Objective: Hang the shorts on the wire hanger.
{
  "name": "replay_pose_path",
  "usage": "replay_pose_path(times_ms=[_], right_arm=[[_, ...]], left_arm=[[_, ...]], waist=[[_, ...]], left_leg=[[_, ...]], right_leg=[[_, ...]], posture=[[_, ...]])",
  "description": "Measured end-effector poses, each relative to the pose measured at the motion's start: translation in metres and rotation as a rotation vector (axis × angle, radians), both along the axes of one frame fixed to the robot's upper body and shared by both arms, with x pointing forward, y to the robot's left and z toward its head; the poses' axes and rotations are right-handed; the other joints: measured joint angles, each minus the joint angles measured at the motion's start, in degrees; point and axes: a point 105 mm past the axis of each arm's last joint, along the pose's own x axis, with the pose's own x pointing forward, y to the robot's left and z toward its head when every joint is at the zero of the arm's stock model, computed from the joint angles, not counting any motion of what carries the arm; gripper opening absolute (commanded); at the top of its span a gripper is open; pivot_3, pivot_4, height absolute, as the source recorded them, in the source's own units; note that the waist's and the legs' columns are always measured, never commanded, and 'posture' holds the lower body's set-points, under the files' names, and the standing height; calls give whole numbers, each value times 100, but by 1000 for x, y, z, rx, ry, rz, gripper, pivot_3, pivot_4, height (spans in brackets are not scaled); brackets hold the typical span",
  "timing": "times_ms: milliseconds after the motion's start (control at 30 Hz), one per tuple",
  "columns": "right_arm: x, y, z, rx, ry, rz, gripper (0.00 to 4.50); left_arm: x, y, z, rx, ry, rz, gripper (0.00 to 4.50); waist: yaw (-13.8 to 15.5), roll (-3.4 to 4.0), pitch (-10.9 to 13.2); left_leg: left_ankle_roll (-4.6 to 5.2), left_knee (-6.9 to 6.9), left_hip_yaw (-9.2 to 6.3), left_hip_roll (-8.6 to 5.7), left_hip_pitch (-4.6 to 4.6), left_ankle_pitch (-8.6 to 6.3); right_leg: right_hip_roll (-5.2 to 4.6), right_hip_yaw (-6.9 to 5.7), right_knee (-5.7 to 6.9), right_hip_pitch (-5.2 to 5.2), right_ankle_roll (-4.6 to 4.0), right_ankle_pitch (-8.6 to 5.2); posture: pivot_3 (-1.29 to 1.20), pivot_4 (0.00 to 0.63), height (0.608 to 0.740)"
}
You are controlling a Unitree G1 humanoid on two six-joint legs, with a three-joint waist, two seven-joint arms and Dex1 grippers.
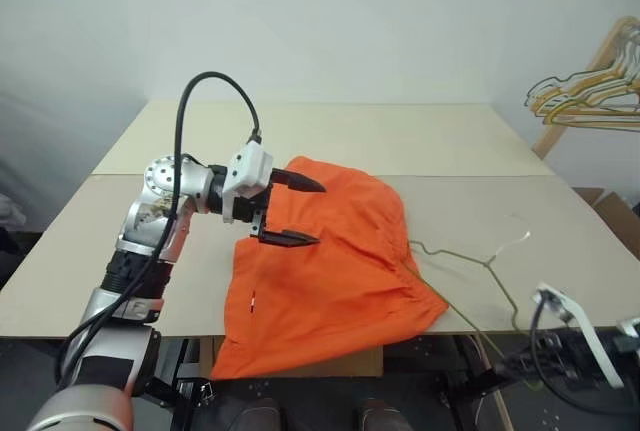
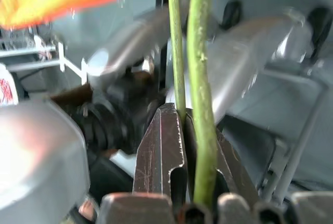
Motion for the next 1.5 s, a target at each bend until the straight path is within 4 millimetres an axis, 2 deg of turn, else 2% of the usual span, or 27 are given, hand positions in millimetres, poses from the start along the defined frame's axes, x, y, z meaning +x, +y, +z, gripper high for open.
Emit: replay_pose_path(times_ms=[100,200,333,500,700,767,1000,1167,1333,1500], right_arm=[[17,3,-7,4,-15,-20,0],[24,5,-13,18,-12,-34,0],[12,14,-19,39,11,12,0],[7,30,-12,104,3,79,0],[-19,47,-12,157,62,173,0],[-14,49,-15,163,45,142,0],[32,42,-24,157,-20,-76,0],[41,55,-34,198,-22,-111,0],[56,60,-31,250,-51,-162,0],[57,69,-29,291,-45,-141,0]], left_arm=[[0,2,0,9,-4,6,4470],[-3,3,-1,16,-13,6,4470],[-3,7,-1,26,-15,22,4470],[-4,8,-2,31,-14,23,4470],[-5,8,-2,34,-11,16,4470],[-5,8,-3,33,-7,16,4470],[-6,7,-4,34,0,0,4470],[-5,7,-4,34,-1,-2,4470],[-6,7,-4,39,0,-12,4470],[-7,7,-4,45,2,-22,4470]], waist=[[40,-1,0],[110,0,0],[264,1,0],[349,0,0],[369,0,0],[338,-3,-1],[312,-2,0],[324,-1,-1],[308,0,-1],[313,0,-1]], left_leg=[[0,-1,-3,2,-5,0],[2,-5,-4,2,-13,-1],[15,-5,-9,2,-28,-9],[15,0,-8,2,-30,-9],[15,1,-11,2,-31,-9],[15,4,-9,3,-28,-9],[15,7,-6,4,-21,-7],[15,6,-8,3,-31,-8],[15,6,-8,4,-32,-8],[15,6,-10,5,-33,-8]], right_leg=[[3,-4,2,-7,1,1],[3,-6,1,-10,29,14],[3,-13,0,-21,28,9],[2,-14,1,-22,29,9],[2,-18,1,-22,25,7],[3,-15,0,-20,23,8],[7,-11,6,-17,13,12],[7,-12,1,-19,26,18],[7,-12,2,-21,28,20],[9,-14,3,-21,27,19]], posture=[[188,0,740],[201,0,740],[198,0,740],[193,0,740],[171,0,740],[171,0,740],[156,0,740],[157,0,740],[161,0,740],[172,0,740]])
